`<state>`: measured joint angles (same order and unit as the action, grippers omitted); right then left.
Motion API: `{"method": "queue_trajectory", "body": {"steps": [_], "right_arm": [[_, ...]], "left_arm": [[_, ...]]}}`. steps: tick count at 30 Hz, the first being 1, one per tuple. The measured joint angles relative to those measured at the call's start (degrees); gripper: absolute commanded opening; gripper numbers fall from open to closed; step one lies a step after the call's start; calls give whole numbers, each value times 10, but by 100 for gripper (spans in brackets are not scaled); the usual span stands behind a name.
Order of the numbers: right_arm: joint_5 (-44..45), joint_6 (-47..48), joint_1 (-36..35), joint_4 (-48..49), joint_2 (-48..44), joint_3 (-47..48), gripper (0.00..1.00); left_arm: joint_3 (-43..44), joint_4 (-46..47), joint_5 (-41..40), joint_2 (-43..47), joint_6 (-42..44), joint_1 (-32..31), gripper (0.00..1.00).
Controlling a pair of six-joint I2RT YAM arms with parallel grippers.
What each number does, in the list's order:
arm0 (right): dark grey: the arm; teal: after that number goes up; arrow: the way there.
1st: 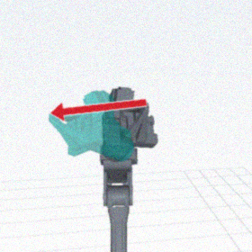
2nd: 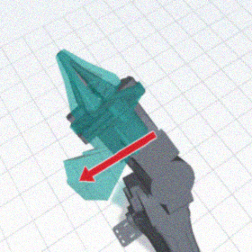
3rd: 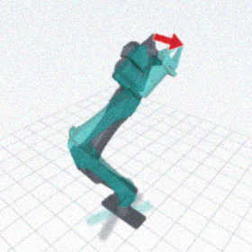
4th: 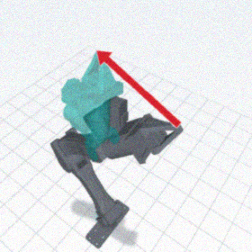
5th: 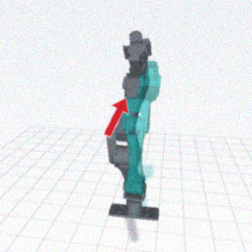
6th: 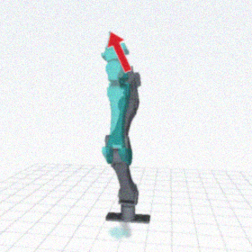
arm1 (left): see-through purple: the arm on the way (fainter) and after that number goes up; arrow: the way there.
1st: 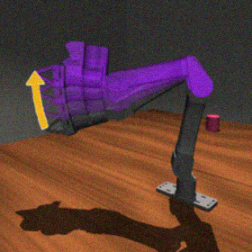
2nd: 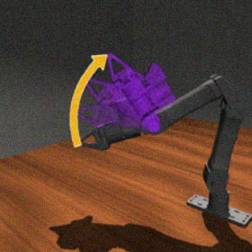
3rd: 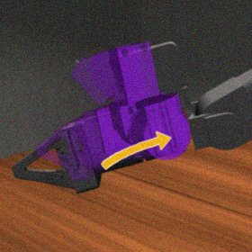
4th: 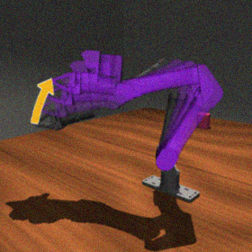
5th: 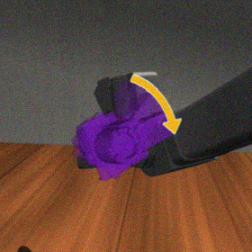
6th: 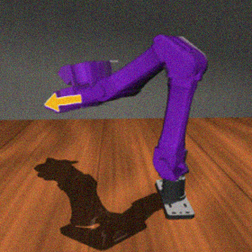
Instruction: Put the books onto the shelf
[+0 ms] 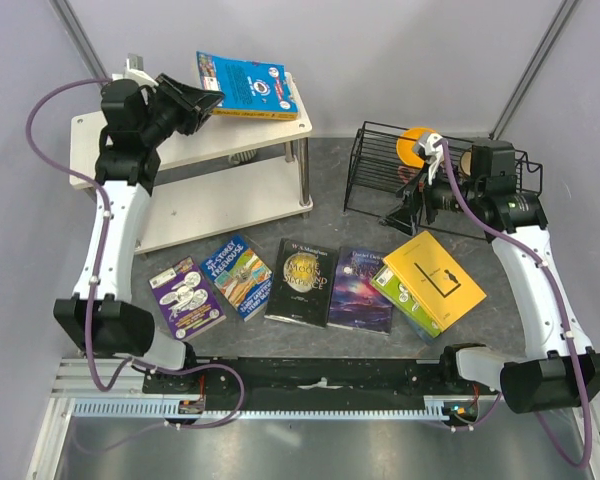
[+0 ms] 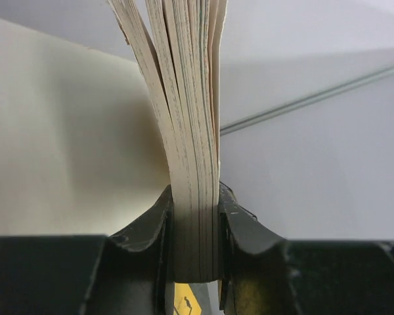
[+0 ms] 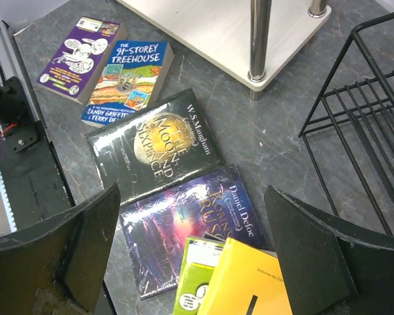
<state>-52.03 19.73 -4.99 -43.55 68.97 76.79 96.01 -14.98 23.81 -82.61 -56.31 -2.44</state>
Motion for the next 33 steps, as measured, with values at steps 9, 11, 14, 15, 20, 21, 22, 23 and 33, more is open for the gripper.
{"method": "queue_trajectory", "body": {"steps": [9,11,14,15,20,21,22,23,33], "right_arm": [[-21,-21,5,28,-4,-22,98],[-22,-25,6,33,-4,-24,98],[-24,-30,8,39,-4,-26,98],[-24,-31,8,41,-4,-28,98],[-29,-36,9,49,-6,-33,98],[-31,-37,9,50,-6,-33,98],[-33,-38,10,51,-6,-33,98],[-34,-39,10,53,-7,-33,98],[-39,-46,12,62,-15,-41,98]], "left_arm": [[12,-15,4,-43,-26,11,9],[12,-21,4,-43,-26,11,11],[12,-26,6,-42,-26,14,10],[12,-26,8,-41,-26,15,10],[-19,-26,20,-13,-28,21,10],[-27,-26,20,-3,-28,21,11],[-35,-27,21,7,-28,22,13],[-42,-27,22,16,-28,22,15],[-72,-54,12,35,-18,22,79]]}}
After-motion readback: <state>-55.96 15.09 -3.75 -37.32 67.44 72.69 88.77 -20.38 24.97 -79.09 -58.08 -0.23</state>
